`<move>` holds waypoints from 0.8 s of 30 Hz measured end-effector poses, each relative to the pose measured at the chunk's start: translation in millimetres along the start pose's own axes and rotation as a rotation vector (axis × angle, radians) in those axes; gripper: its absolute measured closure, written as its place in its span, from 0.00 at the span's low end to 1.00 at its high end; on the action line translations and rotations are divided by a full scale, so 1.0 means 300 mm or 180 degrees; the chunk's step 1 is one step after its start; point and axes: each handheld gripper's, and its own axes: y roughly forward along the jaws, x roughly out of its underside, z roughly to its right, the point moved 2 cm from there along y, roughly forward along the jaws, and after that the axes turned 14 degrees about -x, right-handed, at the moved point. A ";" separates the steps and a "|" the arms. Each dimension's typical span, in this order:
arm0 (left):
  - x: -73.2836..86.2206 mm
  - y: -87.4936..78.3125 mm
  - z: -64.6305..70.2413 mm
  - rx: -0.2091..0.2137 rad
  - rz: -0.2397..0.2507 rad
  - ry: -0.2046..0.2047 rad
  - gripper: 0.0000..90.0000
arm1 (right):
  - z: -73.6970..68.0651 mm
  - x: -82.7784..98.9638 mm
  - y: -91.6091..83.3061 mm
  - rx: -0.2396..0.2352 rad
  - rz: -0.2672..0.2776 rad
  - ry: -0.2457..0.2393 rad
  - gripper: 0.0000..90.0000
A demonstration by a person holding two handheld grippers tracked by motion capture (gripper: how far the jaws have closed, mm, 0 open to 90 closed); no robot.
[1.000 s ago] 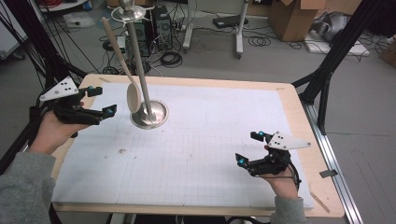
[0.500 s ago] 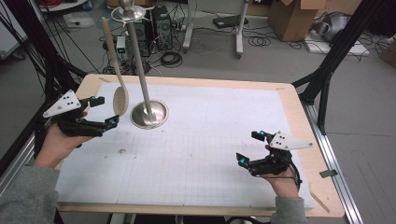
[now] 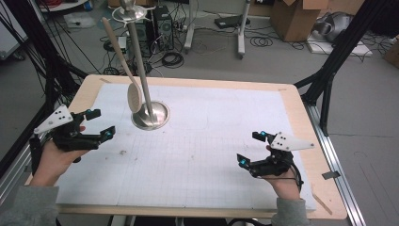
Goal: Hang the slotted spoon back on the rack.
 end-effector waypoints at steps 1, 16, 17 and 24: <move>0.007 -0.005 0.003 -0.0021 0.0004 0.0021 0.13 | 0.000 0.000 0.000 0.0000 0.0002 -0.0002 0.03; 0.102 -0.098 0.006 -0.0162 0.0050 -0.0075 0.13 | 0.007 -0.005 -0.005 0.0053 0.0065 -0.0006 0.03; 0.107 -0.104 0.006 -0.0155 0.0047 -0.0081 0.13 | 0.008 -0.006 -0.006 0.0060 0.0066 -0.0014 0.03; 0.109 -0.142 0.010 -0.0195 0.0082 -0.0034 0.13 | 0.010 -0.011 -0.001 0.0053 0.0078 -0.0028 0.03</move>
